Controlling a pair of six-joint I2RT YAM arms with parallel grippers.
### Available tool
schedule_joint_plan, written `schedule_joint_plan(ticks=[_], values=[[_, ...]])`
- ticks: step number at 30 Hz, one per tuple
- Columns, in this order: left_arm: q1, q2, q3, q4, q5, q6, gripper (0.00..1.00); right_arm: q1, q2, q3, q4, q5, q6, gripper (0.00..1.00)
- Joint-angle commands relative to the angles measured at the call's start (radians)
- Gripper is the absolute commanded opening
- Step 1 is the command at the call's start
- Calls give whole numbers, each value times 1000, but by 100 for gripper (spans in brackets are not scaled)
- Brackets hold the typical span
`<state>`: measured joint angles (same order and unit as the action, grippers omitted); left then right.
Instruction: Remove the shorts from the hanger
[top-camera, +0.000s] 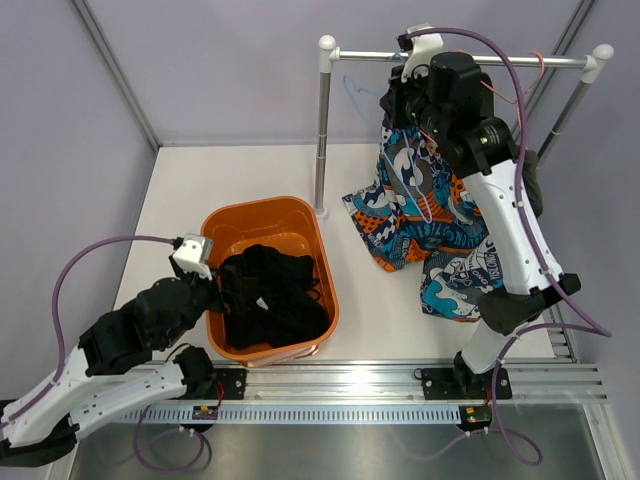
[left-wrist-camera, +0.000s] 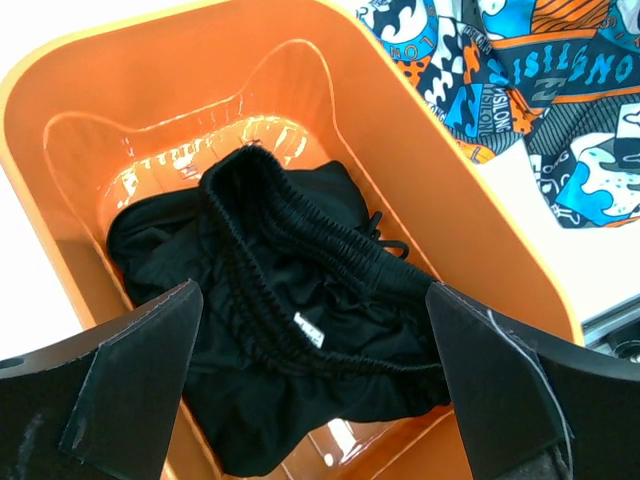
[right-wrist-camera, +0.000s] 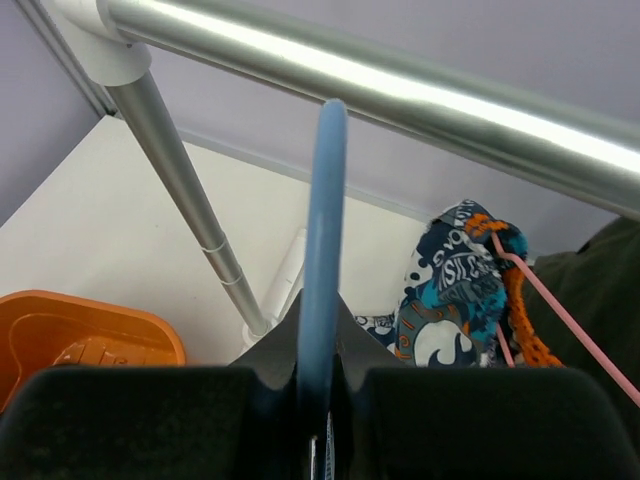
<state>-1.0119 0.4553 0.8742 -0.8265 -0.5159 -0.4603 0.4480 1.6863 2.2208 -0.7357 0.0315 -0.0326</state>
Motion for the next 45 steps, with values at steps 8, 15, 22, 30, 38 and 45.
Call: schedule_joint_plan(ticks=[8, 15, 22, 30, 38, 45], values=[[1, -119, -61, 23, 13, 23, 99, -6, 154, 234, 1, 11, -29, 0], [3, -110, -64, 21, 19, 23, 99, -8, 184, 243, 19, 68, -23, 0], [1, -115, -69, 23, 19, 22, 99, -8, 220, 241, 22, 62, -1, 0], [2, -115, -72, 26, 17, 22, 99, -6, 243, 206, 28, 16, 26, 0], [1, -115, -73, 27, 22, 23, 99, -6, 136, 93, 64, 19, 26, 13], [1, -115, -75, 29, 24, 23, 99, -8, 3, 4, 78, 15, 56, 44]])
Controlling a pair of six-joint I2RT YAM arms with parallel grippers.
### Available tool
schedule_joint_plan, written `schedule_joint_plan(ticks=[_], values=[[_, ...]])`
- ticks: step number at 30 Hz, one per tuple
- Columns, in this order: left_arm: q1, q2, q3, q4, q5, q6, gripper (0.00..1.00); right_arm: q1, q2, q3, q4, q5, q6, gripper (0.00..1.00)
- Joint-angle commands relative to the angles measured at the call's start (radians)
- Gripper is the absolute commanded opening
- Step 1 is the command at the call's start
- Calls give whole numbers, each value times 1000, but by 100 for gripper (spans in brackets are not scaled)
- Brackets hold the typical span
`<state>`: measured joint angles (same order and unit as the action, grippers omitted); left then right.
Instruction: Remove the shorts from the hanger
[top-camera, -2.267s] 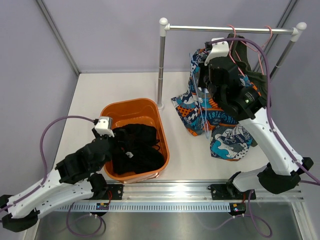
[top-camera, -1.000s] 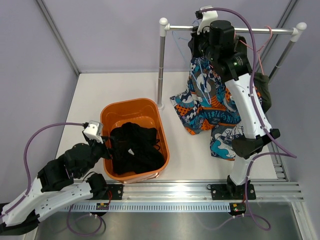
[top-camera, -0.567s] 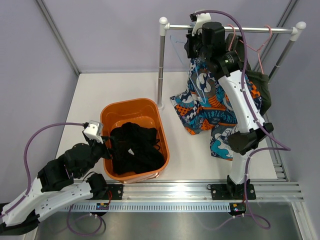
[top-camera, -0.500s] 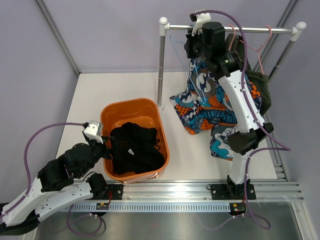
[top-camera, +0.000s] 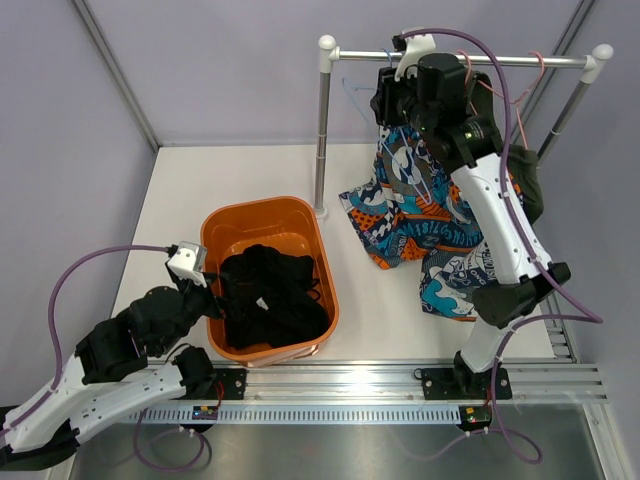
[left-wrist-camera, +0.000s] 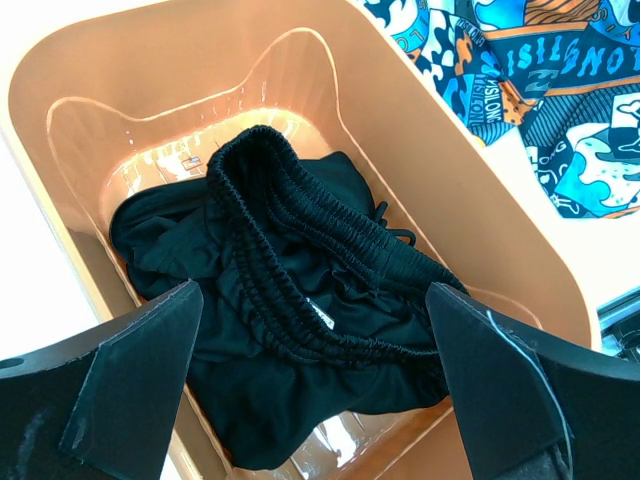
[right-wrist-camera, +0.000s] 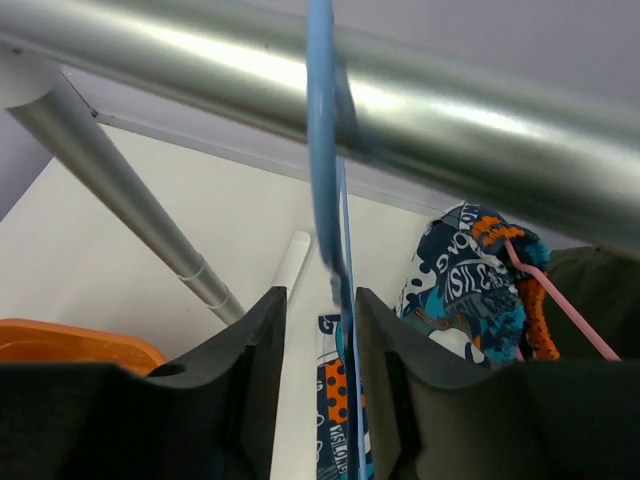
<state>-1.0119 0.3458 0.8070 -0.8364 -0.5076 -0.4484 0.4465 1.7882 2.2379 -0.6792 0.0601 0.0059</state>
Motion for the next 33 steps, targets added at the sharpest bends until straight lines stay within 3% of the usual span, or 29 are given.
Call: schedule_joint_plan(ticks=[1, 6, 13, 26, 33], values=[[1, -5, -8, 39, 15, 11, 99, -5, -127, -20, 17, -16, 20, 45], [1, -4, -8, 39, 17, 13, 99, -5, -231, -112, 13, 52, 32, 48], [1, 1, -8, 40, 21, 13, 99, -20, -406, -297, 86, 317, 34, 56], [1, 5, -9, 42, 23, 13, 99, -215, -363, -391, 220, 143, 29, 57], [-1, 2, -9, 40, 20, 11, 99, -233, -274, -342, 213, 93, 28, 57]])
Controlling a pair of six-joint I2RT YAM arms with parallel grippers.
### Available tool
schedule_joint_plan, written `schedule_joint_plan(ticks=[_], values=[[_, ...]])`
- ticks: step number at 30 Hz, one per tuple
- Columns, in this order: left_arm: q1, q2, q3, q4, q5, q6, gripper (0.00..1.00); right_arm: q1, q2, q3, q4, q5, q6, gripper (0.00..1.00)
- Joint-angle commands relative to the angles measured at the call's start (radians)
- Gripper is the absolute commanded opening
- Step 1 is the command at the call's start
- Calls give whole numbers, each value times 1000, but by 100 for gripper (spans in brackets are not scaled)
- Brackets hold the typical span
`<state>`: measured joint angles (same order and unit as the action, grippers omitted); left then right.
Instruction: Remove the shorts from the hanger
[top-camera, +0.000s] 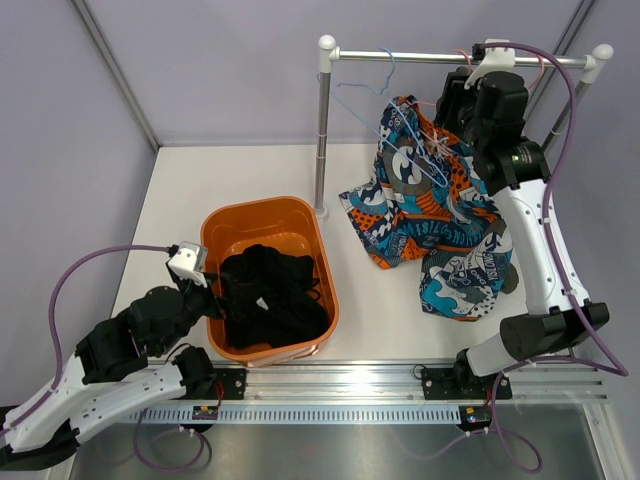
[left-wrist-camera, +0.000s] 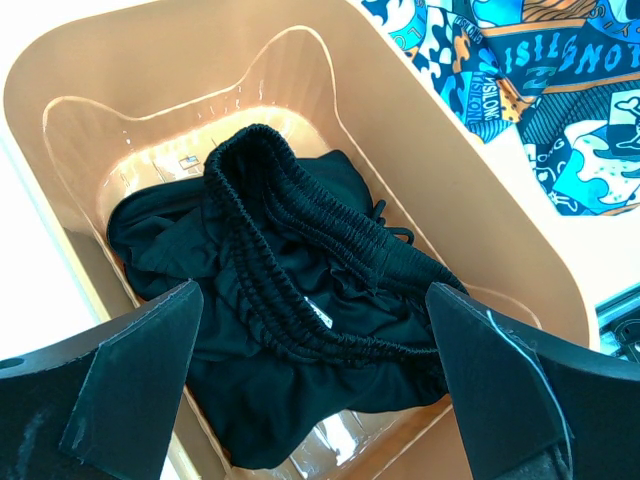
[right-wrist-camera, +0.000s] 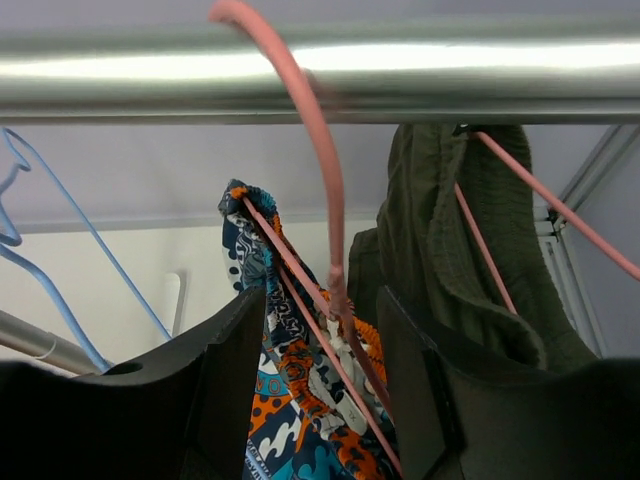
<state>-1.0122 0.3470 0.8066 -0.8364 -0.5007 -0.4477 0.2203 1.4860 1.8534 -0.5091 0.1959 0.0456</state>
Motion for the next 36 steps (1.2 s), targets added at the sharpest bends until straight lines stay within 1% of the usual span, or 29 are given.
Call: schedule_joint_plan(ticks=[1, 4, 5, 6, 9, 15, 18, 22, 23, 27, 34, 36], values=[[1, 0, -9, 40, 13, 12, 99, -7, 37, 56, 38, -44, -12, 56], [1, 0, -9, 40, 13, 10, 99, -7, 57, 69, 30, -52, -12, 52], [1, 0, -9, 40, 13, 12, 99, -6, 57, 69, 29, -52, -9, 48], [0, 1, -9, 40, 13, 12, 99, -6, 56, 67, 32, -52, -6, 41], [0, 3, -9, 40, 13, 10, 99, -6, 50, 59, 35, -50, 0, 34], [1, 6, -9, 42, 16, 12, 99, -6, 40, 50, 49, -52, 3, 33], [0, 6, -10, 42, 16, 14, 99, -7, 43, 61, 41, -55, 5, 27], [0, 9, -10, 42, 16, 14, 99, -7, 40, 69, 38, -58, 10, 8], [0, 10, -10, 42, 16, 14, 99, -6, 39, 73, 34, -59, 13, 1], [0, 17, -10, 43, 17, 15, 99, -7, 26, 96, 20, -55, 22, 0], [1, 21, -10, 42, 16, 15, 99, -7, -61, 116, 15, -30, 42, 0], [0, 27, -9, 42, 16, 15, 99, -7, -78, 150, -28, -6, 53, 0]])
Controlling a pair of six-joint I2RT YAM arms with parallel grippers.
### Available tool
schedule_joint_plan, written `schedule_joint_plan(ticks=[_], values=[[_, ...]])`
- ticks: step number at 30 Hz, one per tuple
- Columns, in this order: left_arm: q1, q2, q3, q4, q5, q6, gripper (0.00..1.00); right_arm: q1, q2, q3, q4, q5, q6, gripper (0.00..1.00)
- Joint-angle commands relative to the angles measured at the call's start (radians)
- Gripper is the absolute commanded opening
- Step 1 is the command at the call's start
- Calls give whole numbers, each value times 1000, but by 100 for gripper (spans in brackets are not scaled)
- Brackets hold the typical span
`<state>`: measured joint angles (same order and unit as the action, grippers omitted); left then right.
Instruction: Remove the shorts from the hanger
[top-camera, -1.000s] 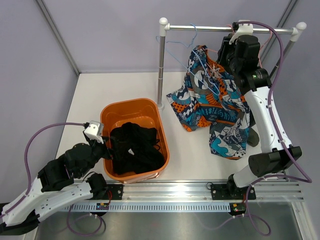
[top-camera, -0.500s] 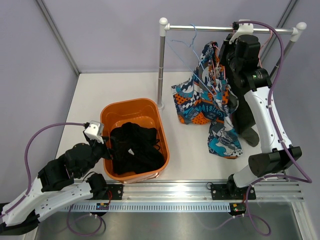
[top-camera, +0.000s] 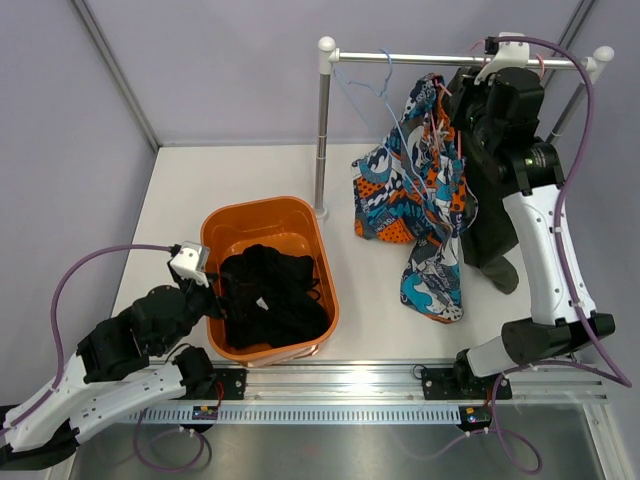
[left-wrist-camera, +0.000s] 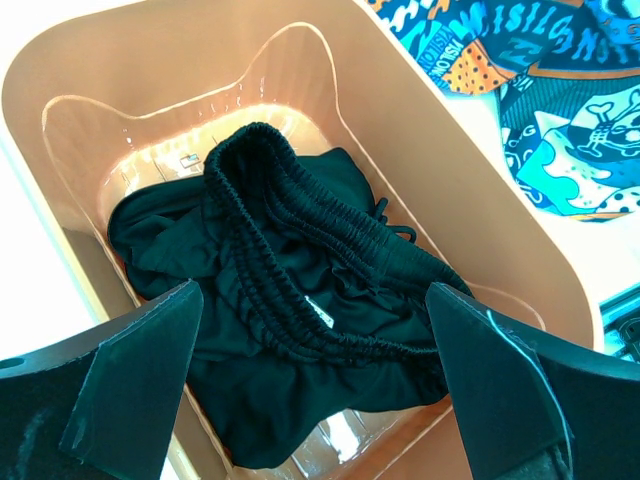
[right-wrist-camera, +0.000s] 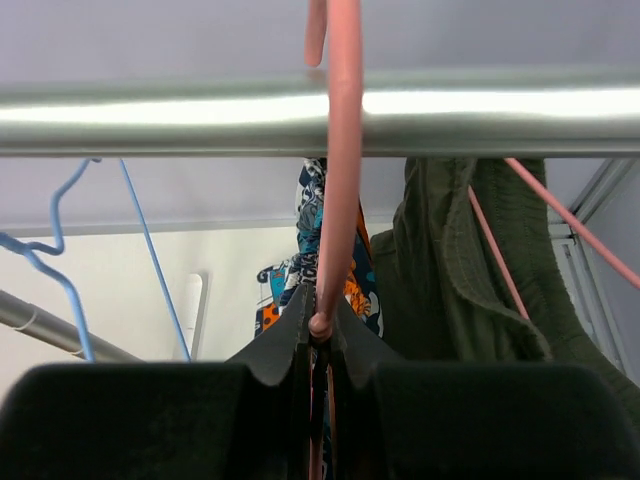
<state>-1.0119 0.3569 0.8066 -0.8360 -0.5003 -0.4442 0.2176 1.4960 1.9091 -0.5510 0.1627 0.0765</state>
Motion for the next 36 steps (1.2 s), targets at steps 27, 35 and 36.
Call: schedule_joint_plan(ticks=[27, 35, 36], values=[[-1, 237, 98, 210, 219, 6, 99, 77, -684, -642, -388, -146, 276, 0], [-48, 502, 230, 412, 270, -22, 99, 523, -626, -624, -391, 116, 393, 0], [-60, 528, 249, 428, 260, -24, 98, 581, -620, -604, -398, 144, 399, 0]])
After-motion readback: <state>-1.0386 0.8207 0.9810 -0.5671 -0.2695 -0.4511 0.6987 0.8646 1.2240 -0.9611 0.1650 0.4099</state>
